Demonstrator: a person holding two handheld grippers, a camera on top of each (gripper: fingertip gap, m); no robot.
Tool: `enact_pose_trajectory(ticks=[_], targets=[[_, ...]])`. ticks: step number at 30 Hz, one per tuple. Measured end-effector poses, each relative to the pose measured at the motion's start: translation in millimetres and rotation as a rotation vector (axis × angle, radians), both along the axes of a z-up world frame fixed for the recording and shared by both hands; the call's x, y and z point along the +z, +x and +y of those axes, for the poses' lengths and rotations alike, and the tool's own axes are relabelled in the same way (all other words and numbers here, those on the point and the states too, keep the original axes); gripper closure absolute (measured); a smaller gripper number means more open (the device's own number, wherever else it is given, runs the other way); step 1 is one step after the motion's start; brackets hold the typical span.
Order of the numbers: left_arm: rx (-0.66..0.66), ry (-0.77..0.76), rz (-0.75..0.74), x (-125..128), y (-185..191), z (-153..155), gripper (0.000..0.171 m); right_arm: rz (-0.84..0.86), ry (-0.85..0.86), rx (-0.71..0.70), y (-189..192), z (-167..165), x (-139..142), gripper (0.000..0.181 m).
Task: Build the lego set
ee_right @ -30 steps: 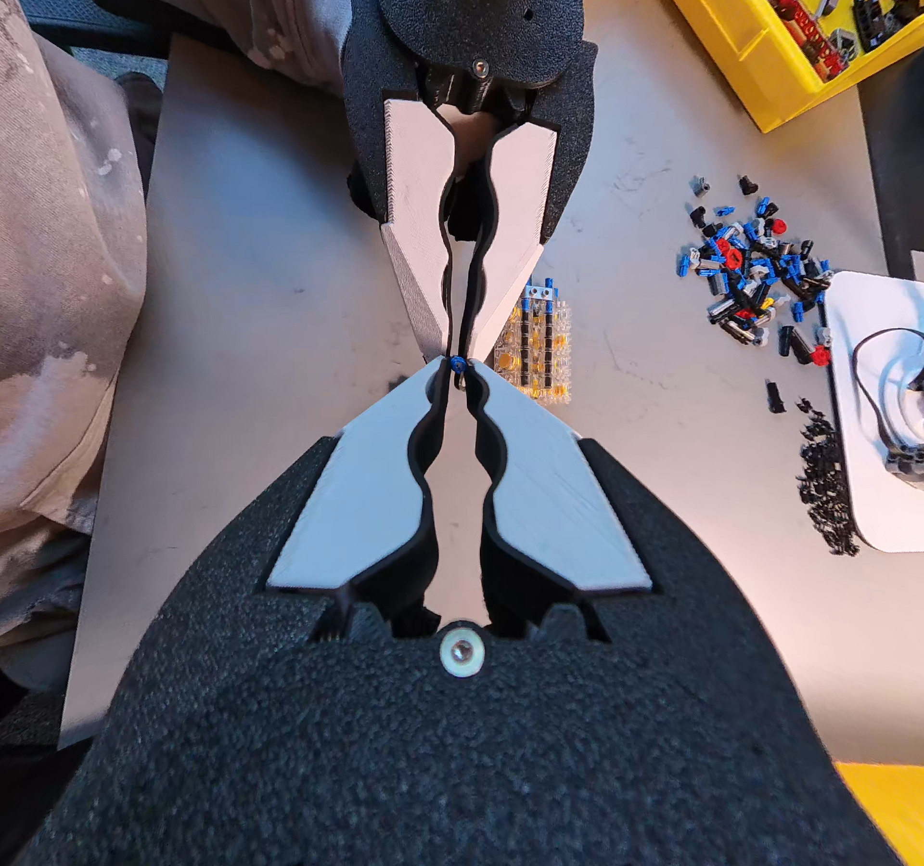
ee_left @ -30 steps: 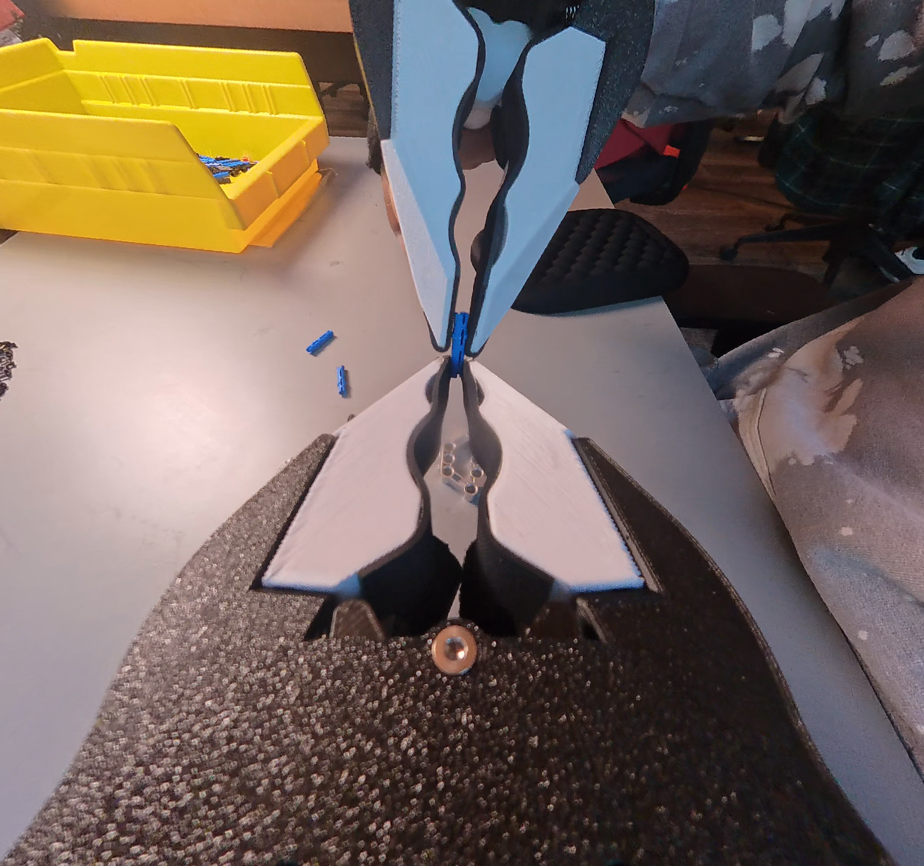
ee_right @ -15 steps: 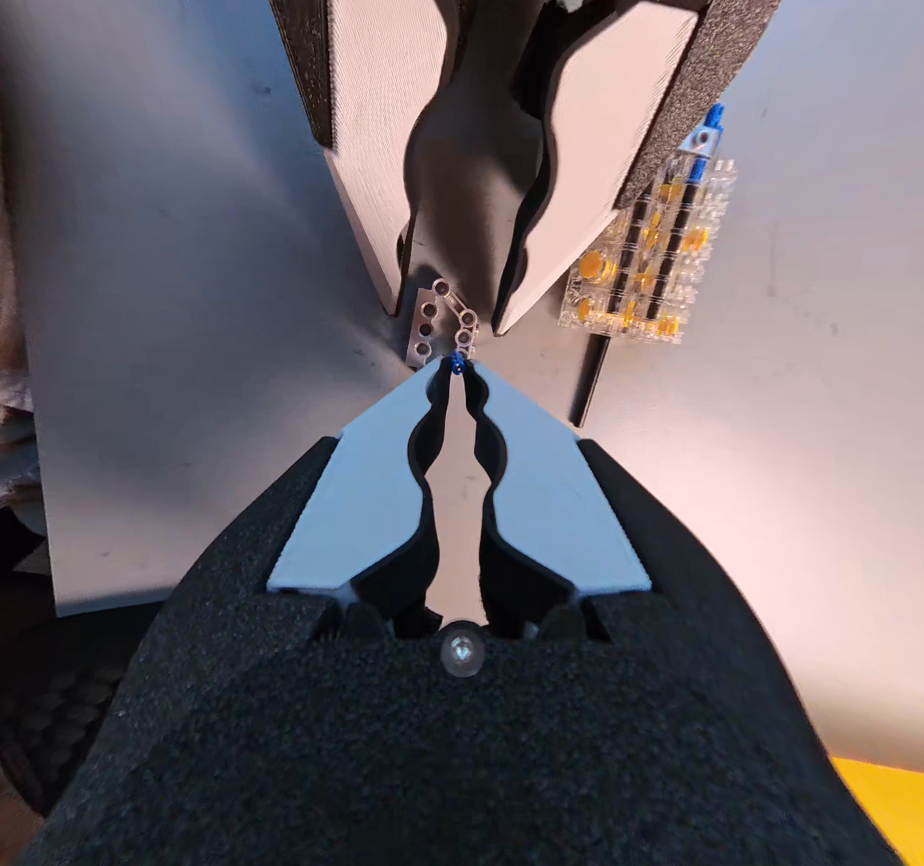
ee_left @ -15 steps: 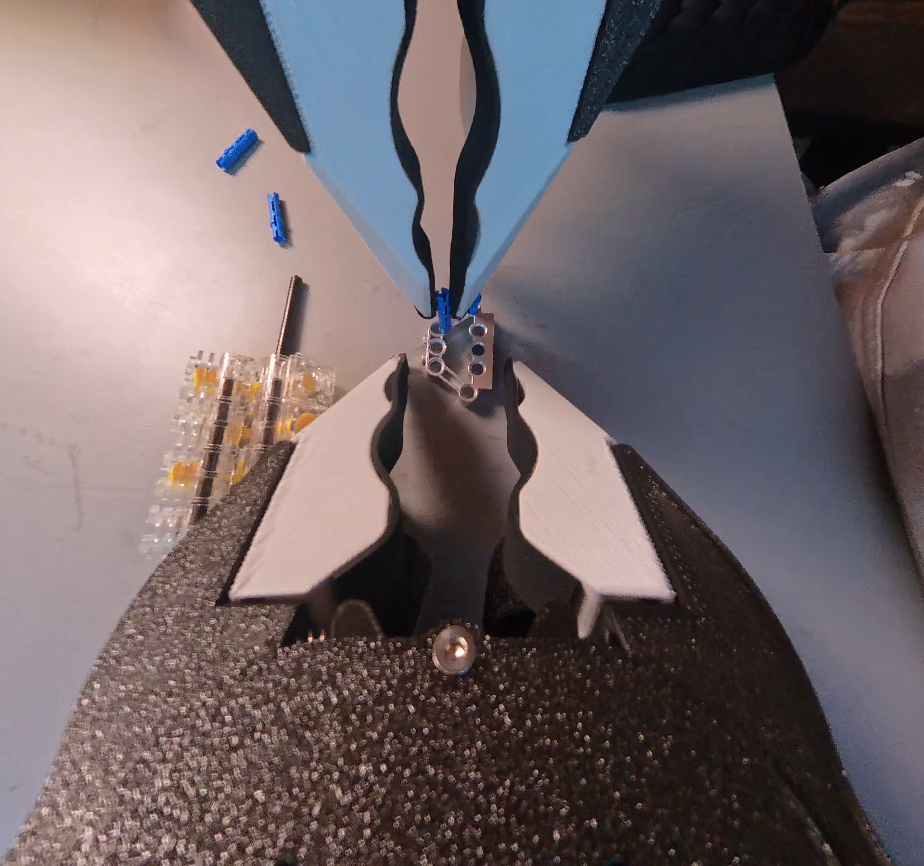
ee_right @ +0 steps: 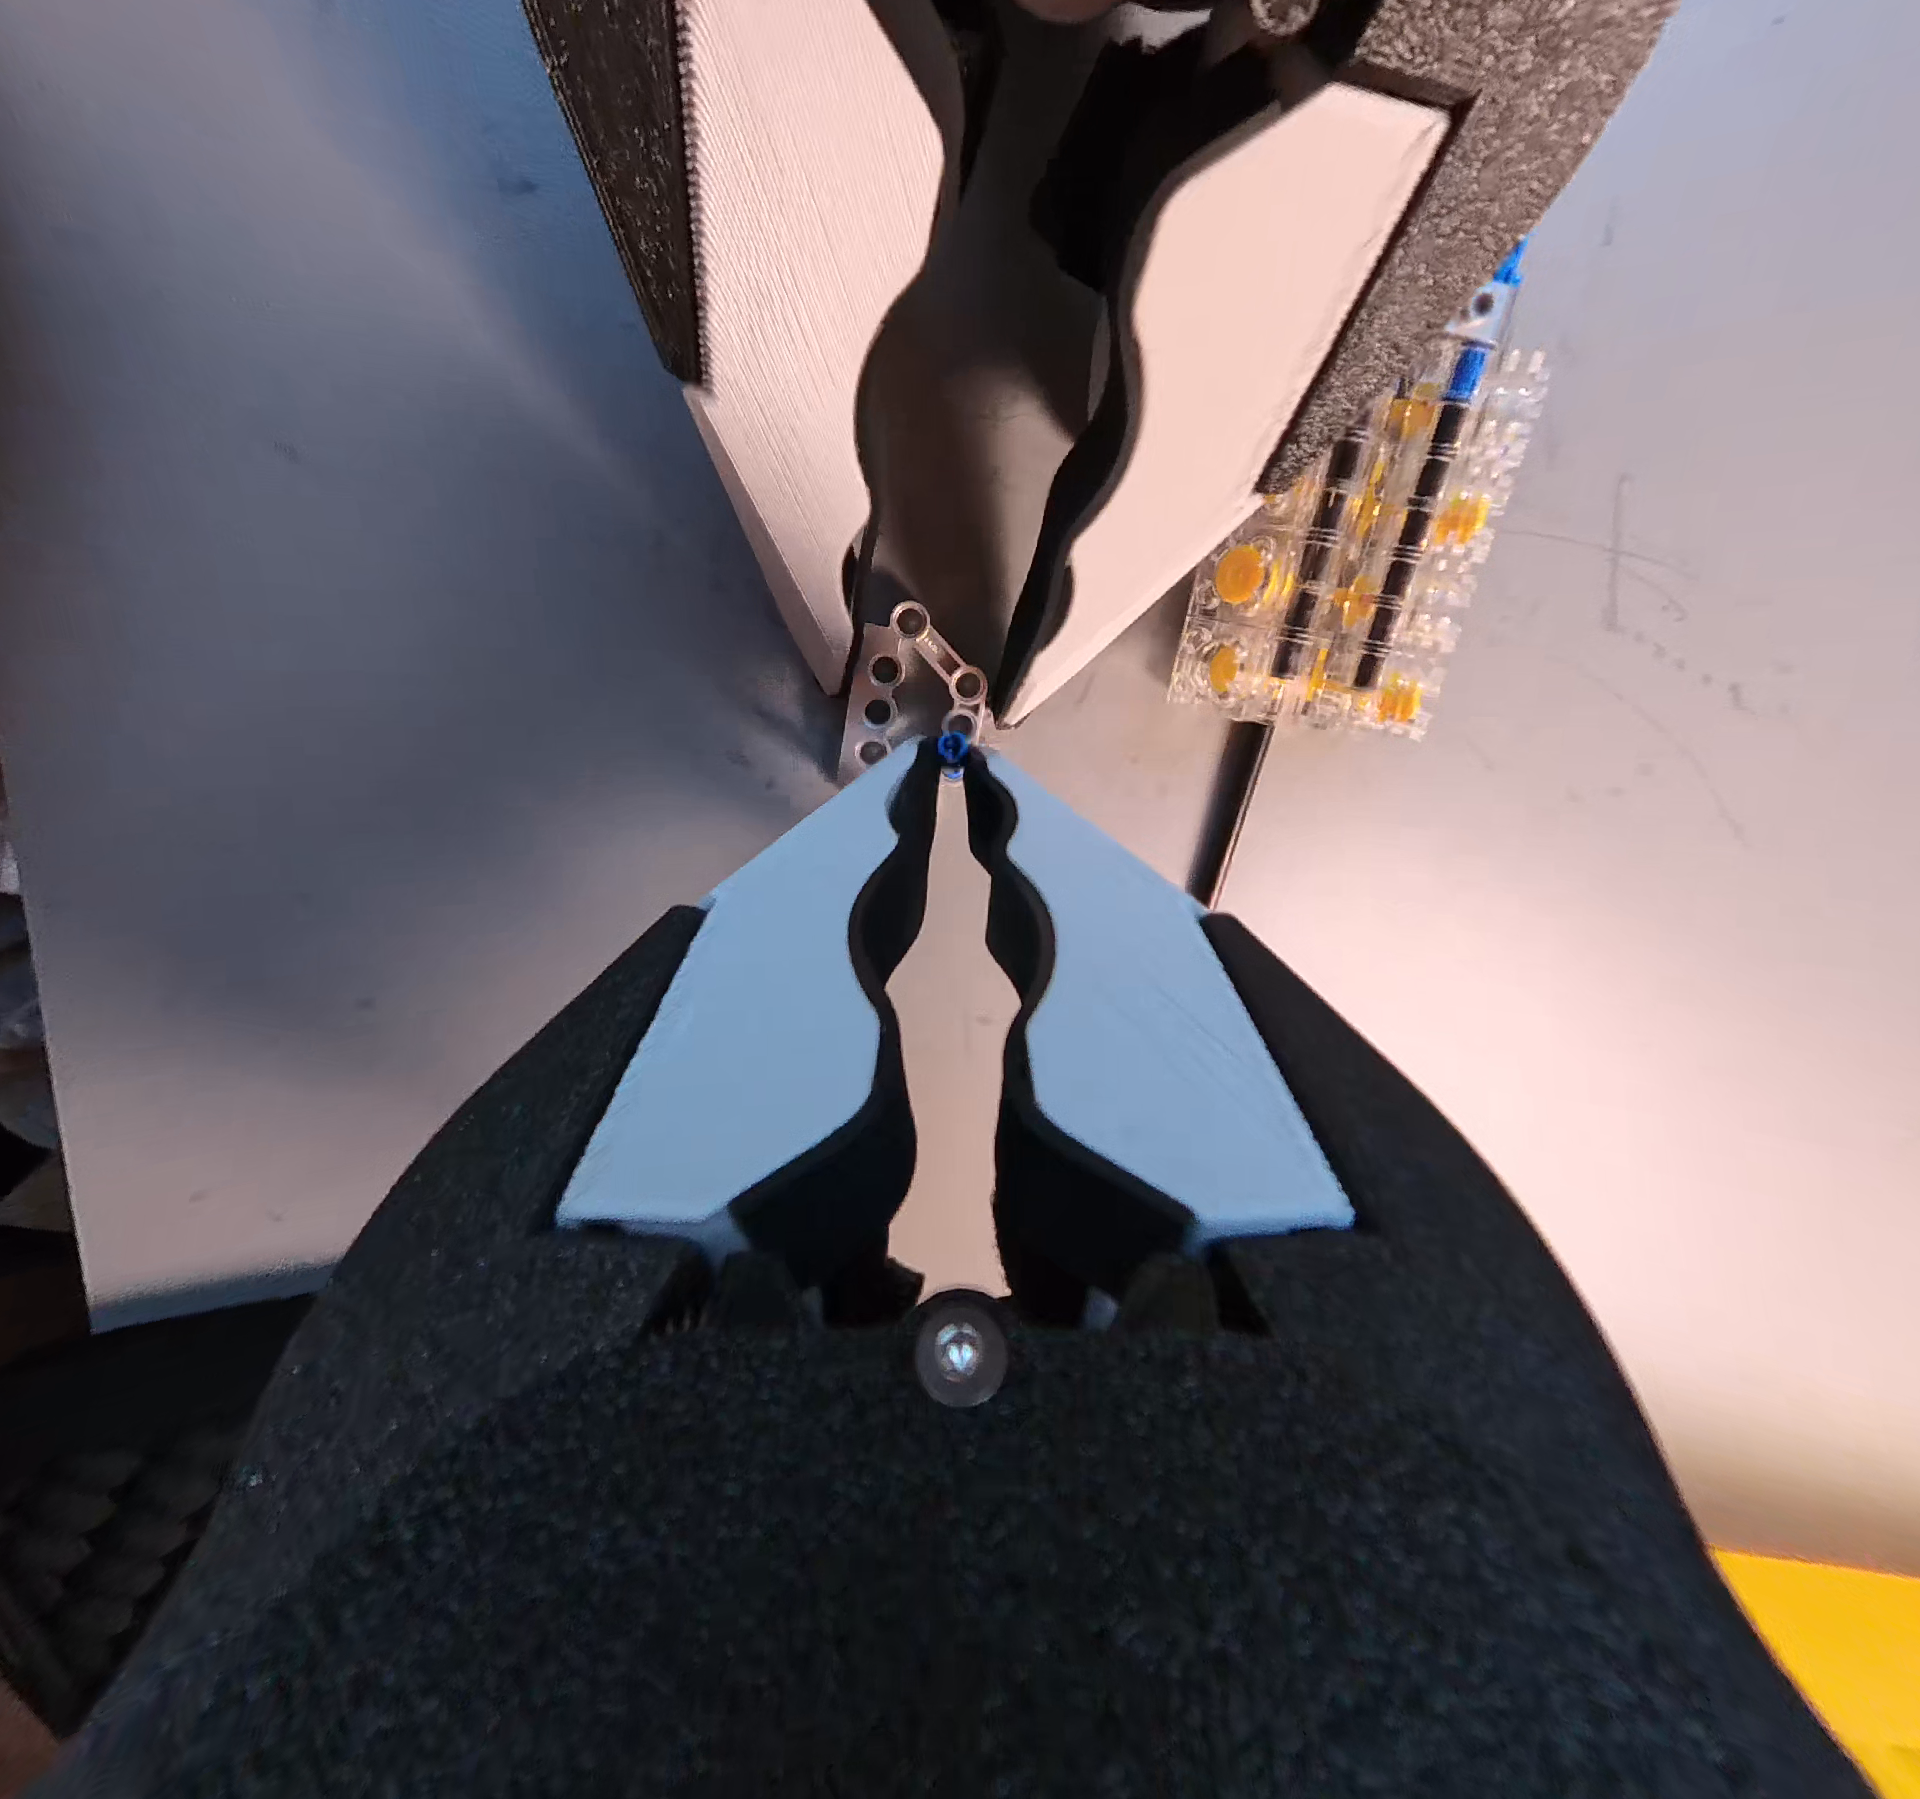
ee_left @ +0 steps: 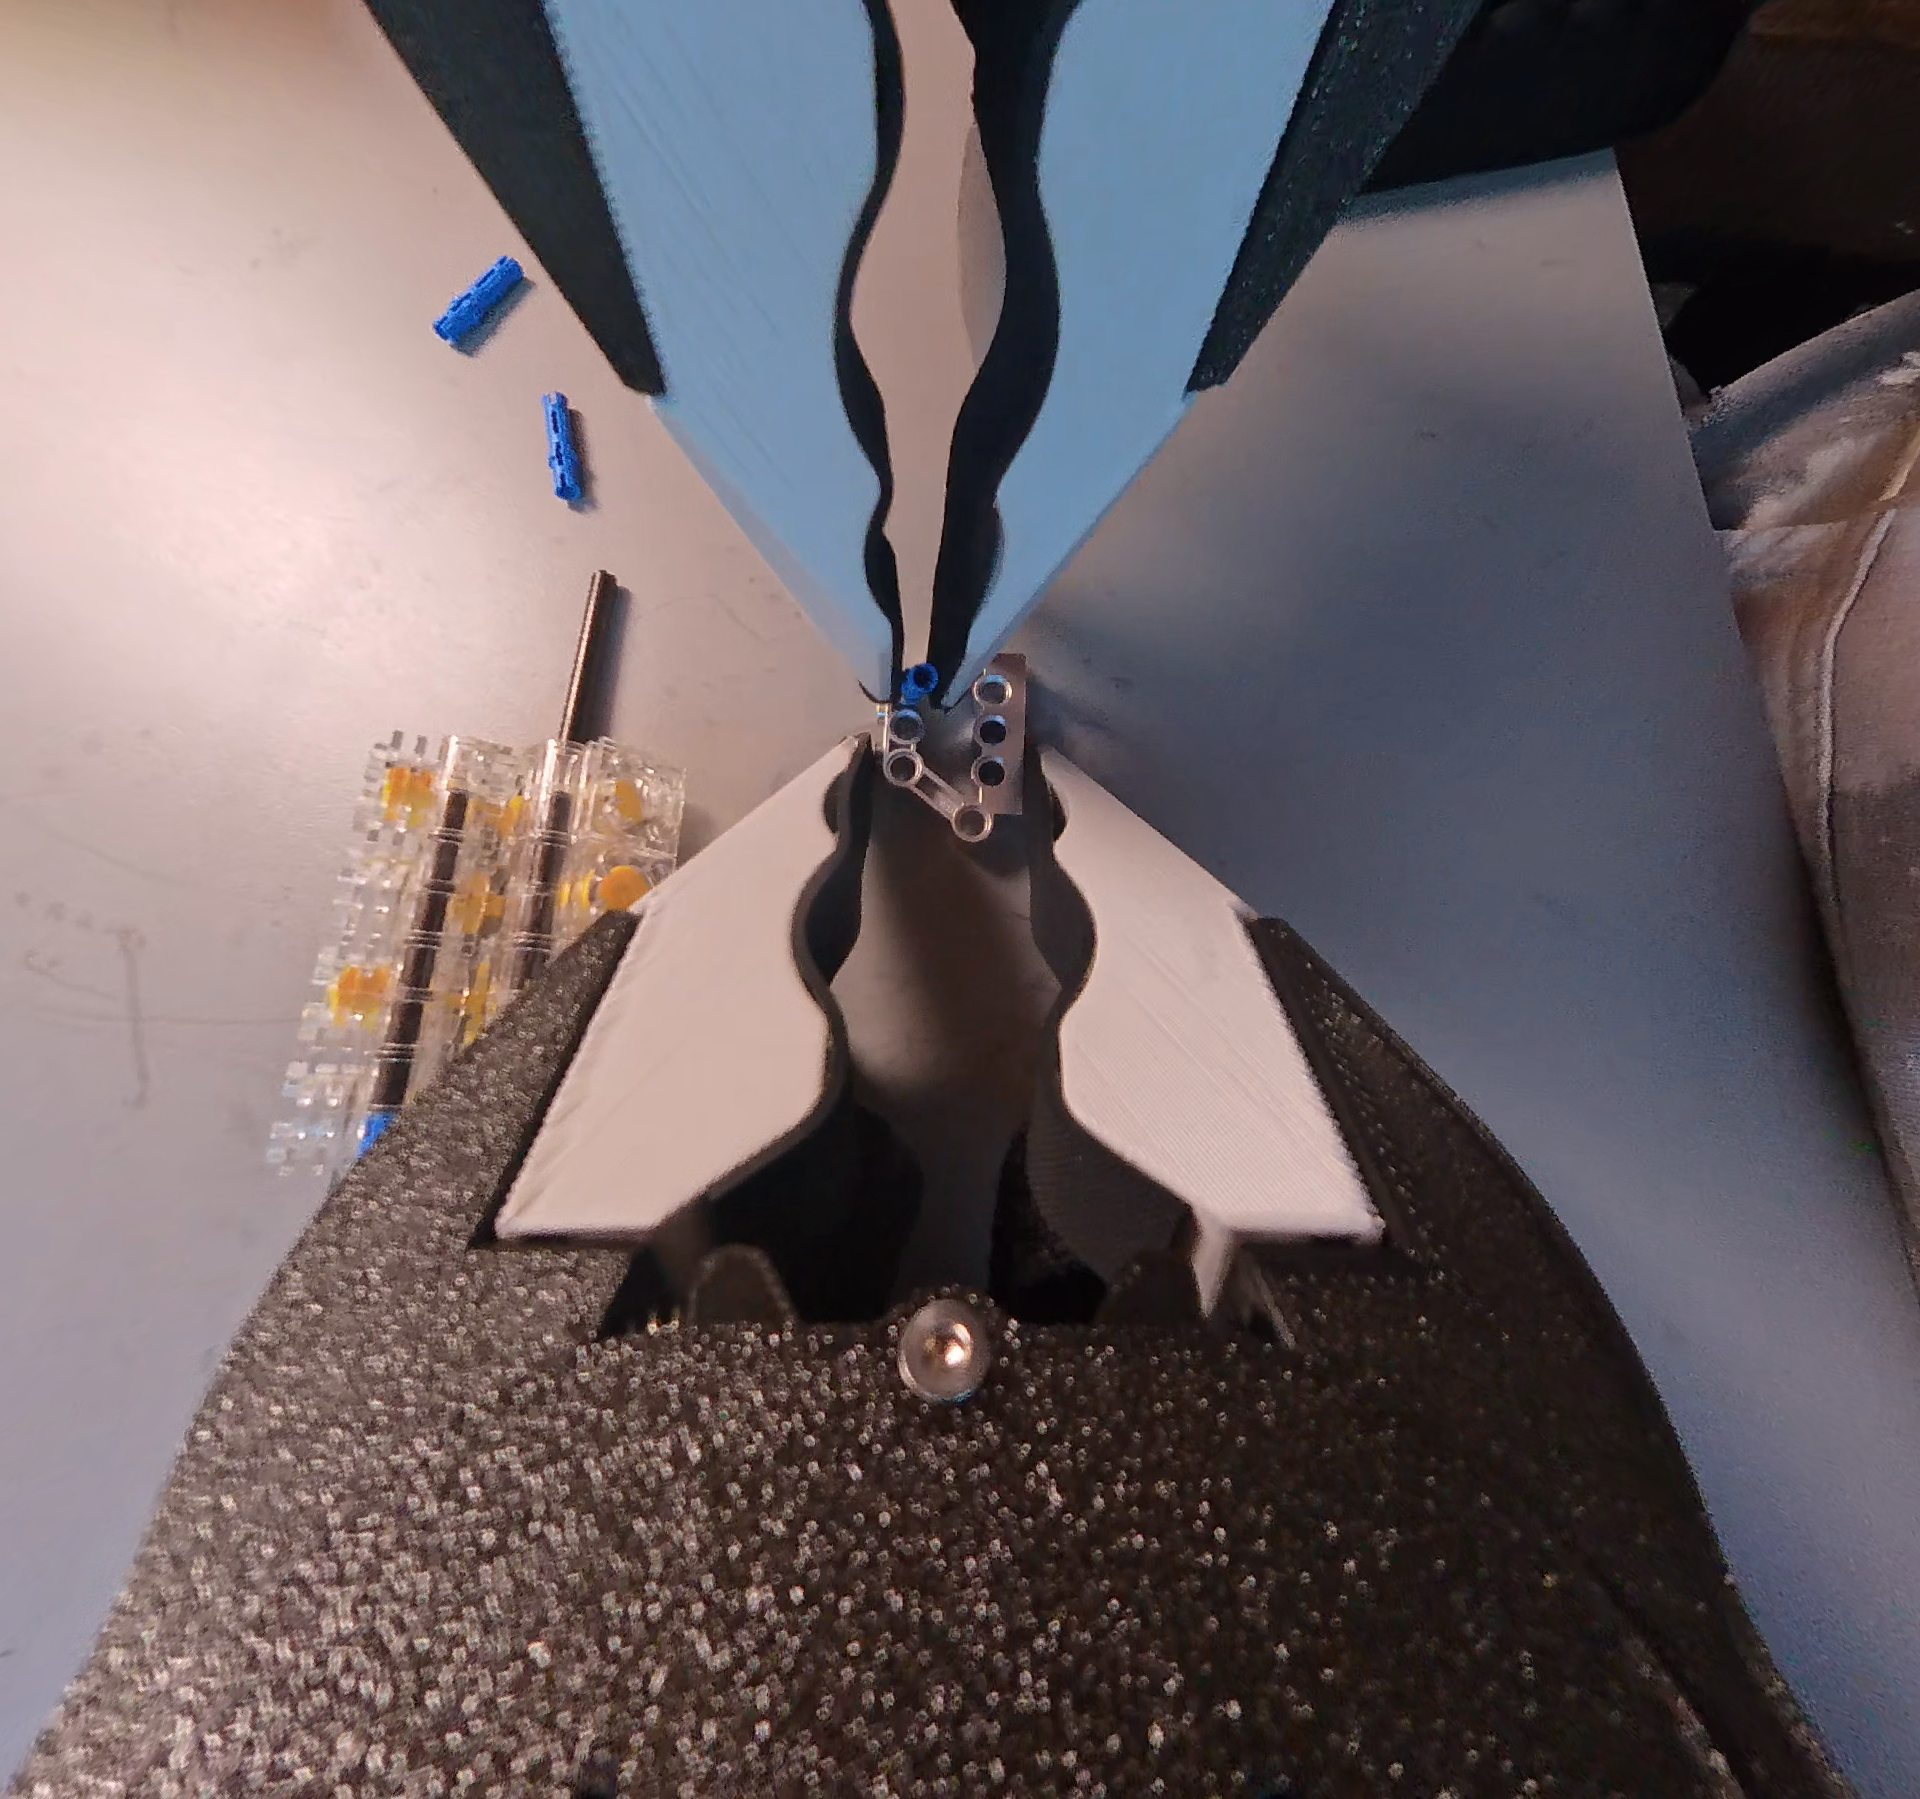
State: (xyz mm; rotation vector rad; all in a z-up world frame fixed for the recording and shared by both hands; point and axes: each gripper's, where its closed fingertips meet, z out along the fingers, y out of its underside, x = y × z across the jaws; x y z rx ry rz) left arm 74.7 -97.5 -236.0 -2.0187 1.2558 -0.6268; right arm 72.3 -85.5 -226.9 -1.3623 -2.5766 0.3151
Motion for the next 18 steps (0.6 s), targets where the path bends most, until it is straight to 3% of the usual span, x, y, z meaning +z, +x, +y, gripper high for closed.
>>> enact_pose_trajectory(ticks=[1,3,5,10,14,18], targets=[[0.003,-0.002,0.000,0,0,0,0.144,0.004,-0.003,-0.005,0,0,0,0.179],[0.008,-0.002,0.002,0,-1,0,0.147,0.018,-0.042,-0.040,3,1,-1,0.179],[0.016,-0.007,0.004,0,-3,1,0.160,0.026,-0.054,-0.075,9,5,-1,0.179],[0.008,-0.013,-0.004,1,-4,1,0.161,0.144,-0.137,-0.180,11,9,0,0.179],[0.005,0.017,-0.021,5,-1,2,0.143,0.215,-0.204,-0.228,12,8,0,0.179],[-0.002,0.030,0.002,1,8,5,0.138,0.267,-0.251,-0.254,13,5,0,0.179]])
